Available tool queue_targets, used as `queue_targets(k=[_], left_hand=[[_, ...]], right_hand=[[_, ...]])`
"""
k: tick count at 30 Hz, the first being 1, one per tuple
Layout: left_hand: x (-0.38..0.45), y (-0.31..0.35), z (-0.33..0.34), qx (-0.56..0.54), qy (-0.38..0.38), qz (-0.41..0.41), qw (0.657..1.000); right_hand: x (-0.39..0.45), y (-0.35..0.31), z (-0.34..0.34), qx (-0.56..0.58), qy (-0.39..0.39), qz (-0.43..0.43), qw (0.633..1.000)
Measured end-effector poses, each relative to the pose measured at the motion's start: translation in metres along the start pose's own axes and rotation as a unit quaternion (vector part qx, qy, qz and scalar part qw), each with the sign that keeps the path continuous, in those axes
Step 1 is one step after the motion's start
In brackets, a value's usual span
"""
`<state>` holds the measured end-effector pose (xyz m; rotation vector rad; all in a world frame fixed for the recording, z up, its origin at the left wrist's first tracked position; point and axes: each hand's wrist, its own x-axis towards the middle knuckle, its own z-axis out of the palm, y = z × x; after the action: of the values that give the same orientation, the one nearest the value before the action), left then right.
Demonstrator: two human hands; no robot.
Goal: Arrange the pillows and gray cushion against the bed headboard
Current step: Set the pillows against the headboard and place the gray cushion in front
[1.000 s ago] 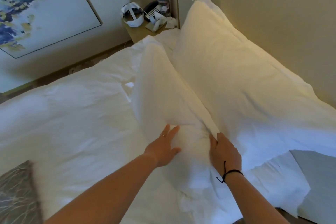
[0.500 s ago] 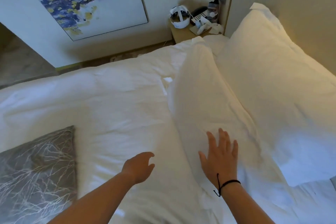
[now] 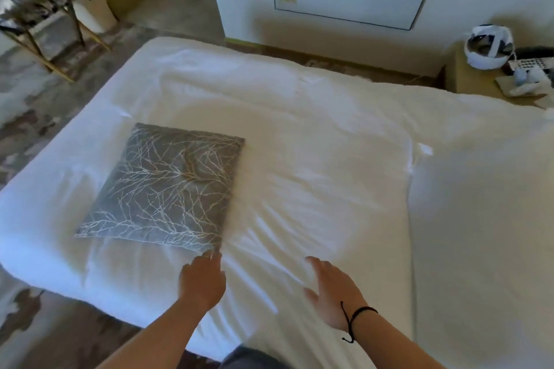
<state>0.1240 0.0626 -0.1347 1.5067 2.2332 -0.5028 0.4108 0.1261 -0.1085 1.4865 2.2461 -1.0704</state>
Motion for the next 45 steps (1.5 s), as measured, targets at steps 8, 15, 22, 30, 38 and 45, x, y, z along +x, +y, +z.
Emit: queue_targets(k=[8, 15, 22, 30, 38, 45], left_hand=[[0.062, -0.079, 0.037, -0.153, 0.037, -0.011, 0.987], [0.138, -0.146, 0.066, -0.170, 0.052, -0.002, 0.984], [0.155, -0.169, 0.077, -0.180, 0.080, 0.017, 0.980], [0.155, -0.177, 0.057, -0.224, 0.101, 0.024, 0.969], [0.125, -0.151, 0.006, -0.277, 0.100, 0.017, 0.956], [0.086, -0.058, -0.035, -0.310, 0.110, 0.117, 0.937]], right_hand=[[0.115, -0.093, 0.054, 0.013, -0.083, 0.028, 0.996], [0.233, -0.166, 0.104, 0.147, -0.084, 0.113, 0.979], [0.307, -0.224, 0.120, 0.449, 0.027, 0.254, 0.856], [0.311, -0.239, 0.110, 0.545, 0.086, 0.348, 0.758], [0.268, -0.227, 0.061, 0.537, 0.133, 0.267, 0.789], [0.178, -0.155, -0.044, 0.543, 0.150, 0.207, 0.800]])
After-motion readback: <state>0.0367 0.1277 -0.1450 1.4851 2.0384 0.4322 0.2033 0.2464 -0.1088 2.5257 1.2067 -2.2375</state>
